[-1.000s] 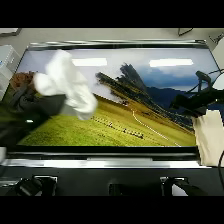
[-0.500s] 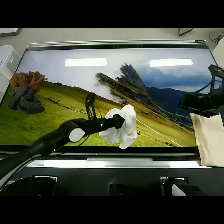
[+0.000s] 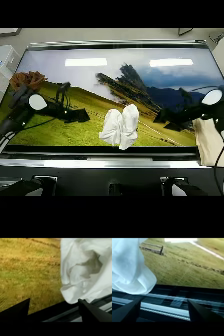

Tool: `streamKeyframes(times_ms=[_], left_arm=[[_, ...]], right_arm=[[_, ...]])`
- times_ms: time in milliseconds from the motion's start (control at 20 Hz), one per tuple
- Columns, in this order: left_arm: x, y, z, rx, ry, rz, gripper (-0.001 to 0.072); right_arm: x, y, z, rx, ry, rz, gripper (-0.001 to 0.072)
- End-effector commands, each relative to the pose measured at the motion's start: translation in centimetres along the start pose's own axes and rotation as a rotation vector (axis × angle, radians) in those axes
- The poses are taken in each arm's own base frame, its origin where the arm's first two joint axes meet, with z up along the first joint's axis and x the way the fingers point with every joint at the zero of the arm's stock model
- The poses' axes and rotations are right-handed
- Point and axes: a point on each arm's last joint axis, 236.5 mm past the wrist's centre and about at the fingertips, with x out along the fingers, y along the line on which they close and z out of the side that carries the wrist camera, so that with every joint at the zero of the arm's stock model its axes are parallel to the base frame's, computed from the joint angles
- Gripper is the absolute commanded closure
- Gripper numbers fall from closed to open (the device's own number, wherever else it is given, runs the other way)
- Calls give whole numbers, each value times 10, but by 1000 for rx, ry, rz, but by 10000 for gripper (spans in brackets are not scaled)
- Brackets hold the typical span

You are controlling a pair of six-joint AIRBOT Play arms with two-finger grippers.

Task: Fold the clothes and pants, and hang the long-sleeved shirts on hangers.

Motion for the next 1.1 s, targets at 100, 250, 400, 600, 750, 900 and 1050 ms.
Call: streamKeyframes(times_ms=[100,250,400,600,750,900,1050], left_arm=[[68,-10,-59,-202,41,-232,-11],[98,-30,-68,-247,34,-274,-10],[120,-48,-68,-301,19,-308,-6],[127,-45,-41,-394,-99,-299,557],[125,-47,-40,-349,-106,-304,682],[121,-55,-46,-323,-78,-330,682],[115,-60,-50,-273,-69,-333,682]], right_arm=[[53,-8,-18,79,50,91,21],[52,2,-2,98,-16,136,20],[48,15,17,129,-89,198,22],[34,24,42,96,-185,215,22],[21,26,71,97,-292,214,22],[42,24,84,179,-264,263,22],[64,36,109,290,-256,410,24]])
